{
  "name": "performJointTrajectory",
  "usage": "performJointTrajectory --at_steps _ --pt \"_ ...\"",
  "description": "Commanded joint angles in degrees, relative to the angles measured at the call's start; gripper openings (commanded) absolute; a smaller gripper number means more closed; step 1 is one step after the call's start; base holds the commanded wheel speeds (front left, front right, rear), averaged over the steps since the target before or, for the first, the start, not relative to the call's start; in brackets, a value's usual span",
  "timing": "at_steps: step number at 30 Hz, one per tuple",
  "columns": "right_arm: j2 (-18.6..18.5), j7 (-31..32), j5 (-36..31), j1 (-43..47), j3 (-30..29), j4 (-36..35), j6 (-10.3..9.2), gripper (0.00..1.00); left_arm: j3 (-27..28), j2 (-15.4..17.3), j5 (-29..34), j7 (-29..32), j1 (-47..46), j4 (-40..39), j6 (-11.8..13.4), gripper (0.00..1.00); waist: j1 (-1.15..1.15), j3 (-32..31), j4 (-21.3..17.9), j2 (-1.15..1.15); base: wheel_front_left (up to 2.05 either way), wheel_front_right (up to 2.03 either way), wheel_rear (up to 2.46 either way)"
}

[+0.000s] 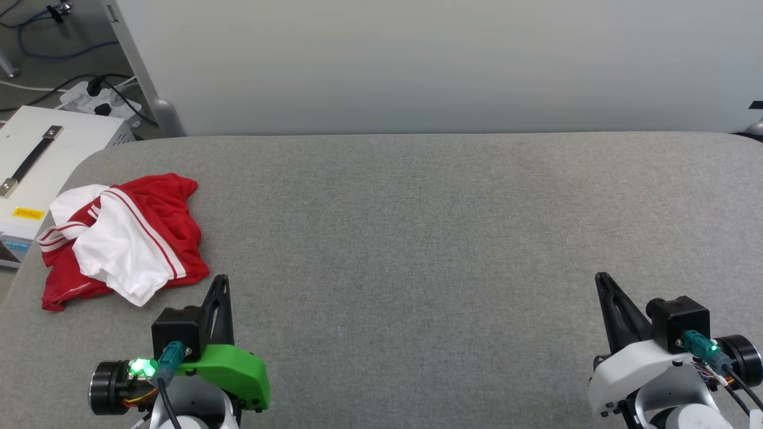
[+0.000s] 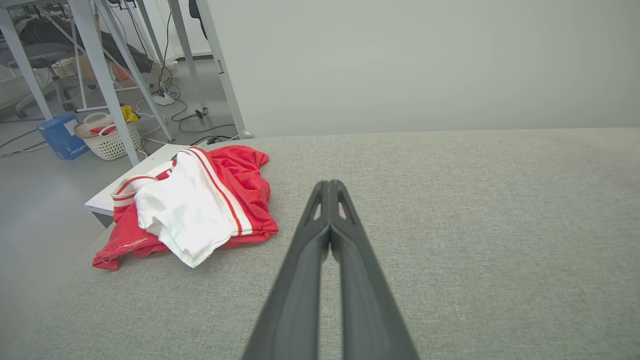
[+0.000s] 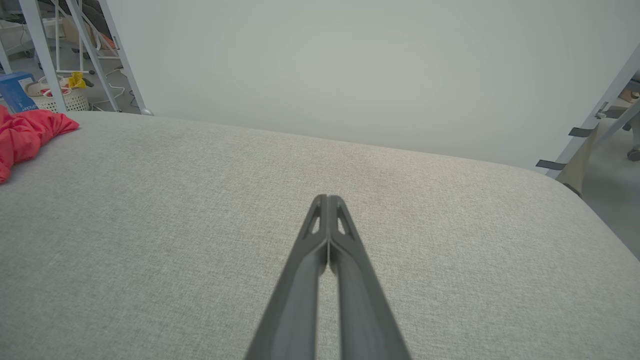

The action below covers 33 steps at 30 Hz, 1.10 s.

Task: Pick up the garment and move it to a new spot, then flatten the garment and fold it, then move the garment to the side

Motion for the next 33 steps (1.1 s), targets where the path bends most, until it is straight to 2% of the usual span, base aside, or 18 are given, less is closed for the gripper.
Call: performJointTrajectory --at_steps 1,33 --pt "0.00 0.16 -0.55 -0.94 0.07 -0.27 -0.04 0.00 0.03 -0.28 0.53 -0.04 -0.51 -0.14 0.19 0.00 0.00 0.00 0.00 0.00 0.00 0.00 0.00" --pt "0.00 0.16 -0.55 -0.94 0.07 -0.27 -0.04 0.00 0.03 -0.28 0.53 -0.04 -0.51 -0.14 0.19 0.00 0.00 0.00 0.00 0.00 0.00 0.00 0.00"
